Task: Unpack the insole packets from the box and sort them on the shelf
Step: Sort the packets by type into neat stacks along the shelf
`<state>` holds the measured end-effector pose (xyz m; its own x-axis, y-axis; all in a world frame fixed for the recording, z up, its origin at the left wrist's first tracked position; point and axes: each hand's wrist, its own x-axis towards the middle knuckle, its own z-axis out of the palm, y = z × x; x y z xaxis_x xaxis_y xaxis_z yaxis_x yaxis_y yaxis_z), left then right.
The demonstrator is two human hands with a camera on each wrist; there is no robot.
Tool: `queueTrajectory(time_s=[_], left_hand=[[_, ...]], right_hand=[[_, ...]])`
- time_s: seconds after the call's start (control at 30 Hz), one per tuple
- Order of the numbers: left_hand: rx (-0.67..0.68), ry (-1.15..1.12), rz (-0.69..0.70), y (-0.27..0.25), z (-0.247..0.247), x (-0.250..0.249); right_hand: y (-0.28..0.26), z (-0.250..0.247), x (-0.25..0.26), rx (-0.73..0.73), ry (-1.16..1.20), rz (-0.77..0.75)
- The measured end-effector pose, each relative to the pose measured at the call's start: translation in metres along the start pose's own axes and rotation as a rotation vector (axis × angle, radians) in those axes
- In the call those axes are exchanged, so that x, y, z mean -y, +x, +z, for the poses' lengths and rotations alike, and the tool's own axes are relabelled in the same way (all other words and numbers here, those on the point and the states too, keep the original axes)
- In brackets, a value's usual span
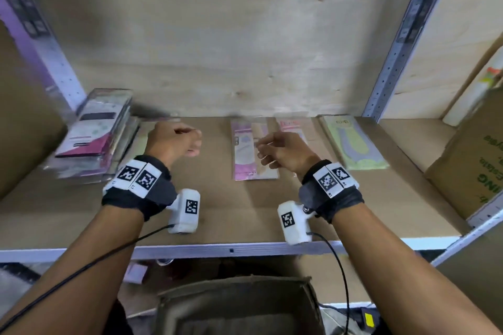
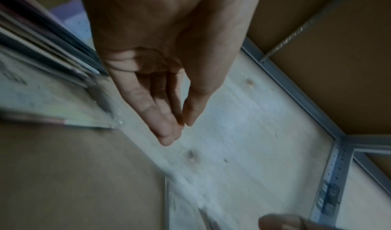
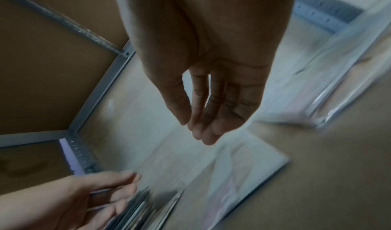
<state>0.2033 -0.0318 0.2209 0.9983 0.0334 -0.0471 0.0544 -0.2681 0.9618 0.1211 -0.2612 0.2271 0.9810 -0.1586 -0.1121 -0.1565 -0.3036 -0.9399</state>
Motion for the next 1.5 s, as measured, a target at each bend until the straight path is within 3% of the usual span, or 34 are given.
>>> queueTrajectory(time_s=[0.17,0.37,0.57,0.77,1.1,1.2,1.3,1.4,1.5], left_hand=[[-0.106,0.008,0.046,0.003,-0.065,-0.006],[-0.175,-0.002,0.013,0.003,-0.123,0.006],[-0.177,0.0,0.015,0.003,-0.149,0.01],[-0.162,0.004,-0.002,0.001,-0.157,0.016],[-0.164,0.01,-0.037,-0.004,-0.144,0.014],[-0.12,0.044,-0.028,-0.001,-0.134,0.021],[-0.086,0.146,0.057,0.0,-0.12,0.024],[-0.071,0.337,0.171,-0.001,-0.105,0.022],[-0.008,0.38,0.207,-0.004,-0.083,0.017]], right_hand=[[0.014,0.058,0.024,0.124,-0.051,-0.043],[0.057,0.145,0.041,0.243,-0.144,0.104],[0.091,0.206,0.056,0.214,-0.254,0.175],[0.109,0.227,0.052,0.178,-0.589,0.141],[0.095,0.179,0.038,0.224,-0.296,0.194],[0.074,0.148,0.035,0.202,-0.081,0.18],[0.049,0.106,0.026,0.183,0.029,0.14],[0.026,0.06,0.017,0.275,0.115,0.122],[0.009,0.023,0.003,0.326,0.169,0.09]])
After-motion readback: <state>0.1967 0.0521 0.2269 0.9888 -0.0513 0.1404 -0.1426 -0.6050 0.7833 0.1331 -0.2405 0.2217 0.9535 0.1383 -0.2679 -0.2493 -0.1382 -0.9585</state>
